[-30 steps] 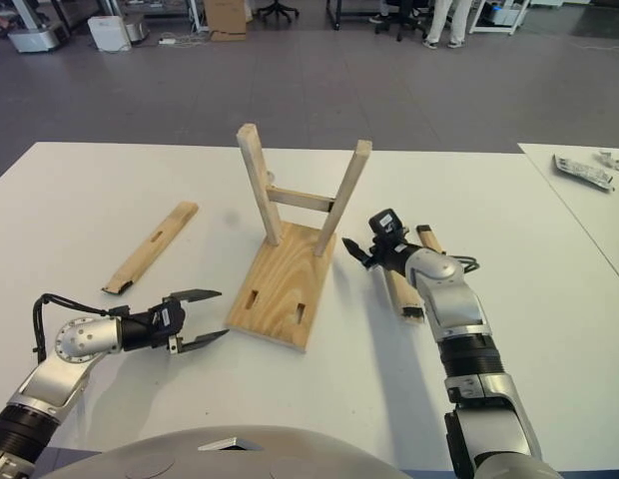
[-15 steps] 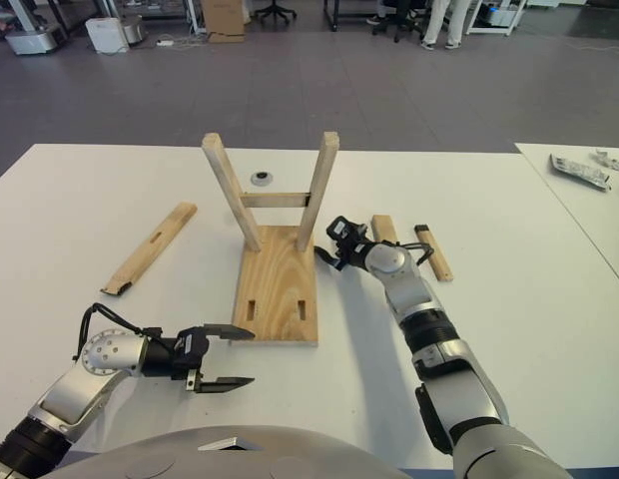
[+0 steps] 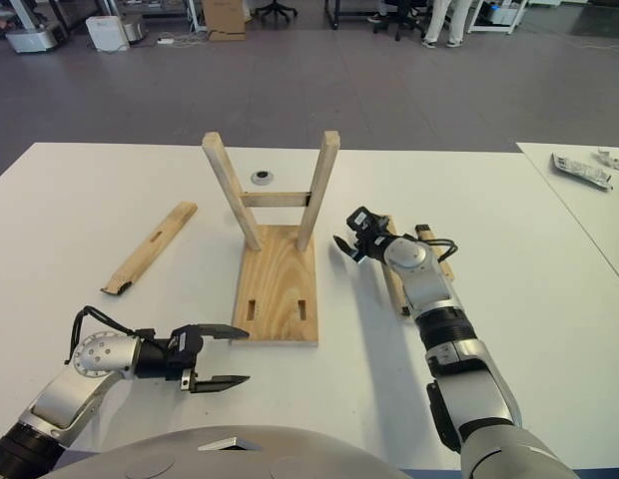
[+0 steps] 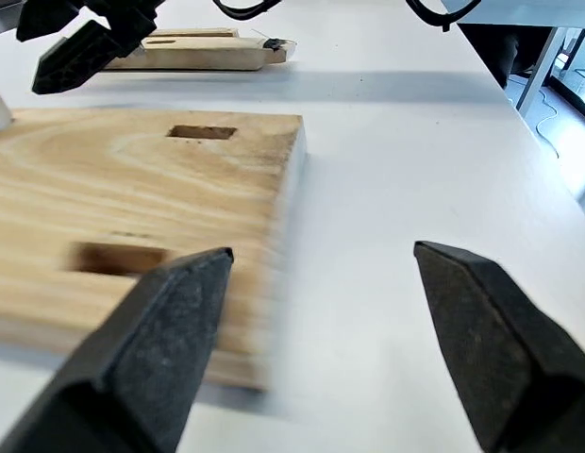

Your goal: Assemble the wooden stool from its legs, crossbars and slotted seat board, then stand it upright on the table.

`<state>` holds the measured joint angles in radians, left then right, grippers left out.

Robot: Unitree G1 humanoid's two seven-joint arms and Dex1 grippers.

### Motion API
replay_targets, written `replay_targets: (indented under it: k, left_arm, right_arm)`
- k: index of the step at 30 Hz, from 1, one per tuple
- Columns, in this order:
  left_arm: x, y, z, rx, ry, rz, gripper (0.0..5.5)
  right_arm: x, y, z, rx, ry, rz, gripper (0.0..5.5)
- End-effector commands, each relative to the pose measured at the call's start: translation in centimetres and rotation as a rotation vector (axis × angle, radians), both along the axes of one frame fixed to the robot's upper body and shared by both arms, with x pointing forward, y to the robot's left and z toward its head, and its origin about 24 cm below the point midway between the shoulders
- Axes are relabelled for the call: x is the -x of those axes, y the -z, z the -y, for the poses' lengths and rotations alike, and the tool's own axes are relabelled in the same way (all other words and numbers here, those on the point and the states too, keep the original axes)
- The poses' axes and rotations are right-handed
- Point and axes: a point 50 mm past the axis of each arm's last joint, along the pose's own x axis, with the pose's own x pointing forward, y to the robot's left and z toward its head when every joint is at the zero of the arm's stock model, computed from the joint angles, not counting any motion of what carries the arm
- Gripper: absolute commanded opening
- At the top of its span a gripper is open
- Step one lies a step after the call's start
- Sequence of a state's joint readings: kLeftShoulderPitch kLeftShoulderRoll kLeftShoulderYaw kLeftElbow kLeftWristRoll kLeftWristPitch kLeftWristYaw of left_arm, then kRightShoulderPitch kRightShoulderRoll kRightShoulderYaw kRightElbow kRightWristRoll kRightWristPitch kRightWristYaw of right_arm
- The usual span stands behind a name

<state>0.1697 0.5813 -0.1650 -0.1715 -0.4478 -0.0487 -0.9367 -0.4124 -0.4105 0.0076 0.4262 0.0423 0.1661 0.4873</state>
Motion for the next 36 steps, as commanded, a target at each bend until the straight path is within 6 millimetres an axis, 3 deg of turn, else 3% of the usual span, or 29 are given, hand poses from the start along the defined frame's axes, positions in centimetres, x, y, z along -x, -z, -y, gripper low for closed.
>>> replay_targets:
  k: [1,6,10,15,17,19,28,36]
  left_arm:
    - [-4.3,-7.5,-6.3,0.433,-0.636,0.179,3.54]
    - [-4.7,-8.1,-6.2,0.451,-0.683,0.152,3.54]
    - [-5.3,-7.6,-6.7,0.382,-0.808,0.116,3.54]
    - [-5.5,-7.5,-6.7,0.366,-0.832,0.104,3.54]
    - [-5.7,-7.1,-6.9,0.343,-0.880,0.099,3.54]
    - [-5.7,-6.9,-7.0,0.331,-0.907,0.100,3.54]
    - [-6.0,-6.6,-7.3,0.354,-0.981,0.088,3.54]
    - [-5.9,-6.2,-7.3,0.368,-0.986,0.054,3.54]
  right_arm:
    - [1.7,-6.9,8.0,-0.326,0.377,0.263,3.89]
    - [2.2,-6.8,8.1,-0.344,0.402,0.239,3.89]
    - [3.1,-4.8,9.0,-0.352,0.455,0.136,3.89]
    - [3.3,-4.5,9.1,-0.358,0.463,0.113,3.89]
    - [5.0,0.0,9.5,-0.355,0.457,-0.125,3.89]
    - [6.0,1.9,9.7,-0.352,0.451,-0.238,3.89]
    - [6.8,5.7,10.1,-0.356,0.482,-0.451,3.89]
    - [8.4,8.0,10.0,-0.310,0.434,-0.616,2.63]
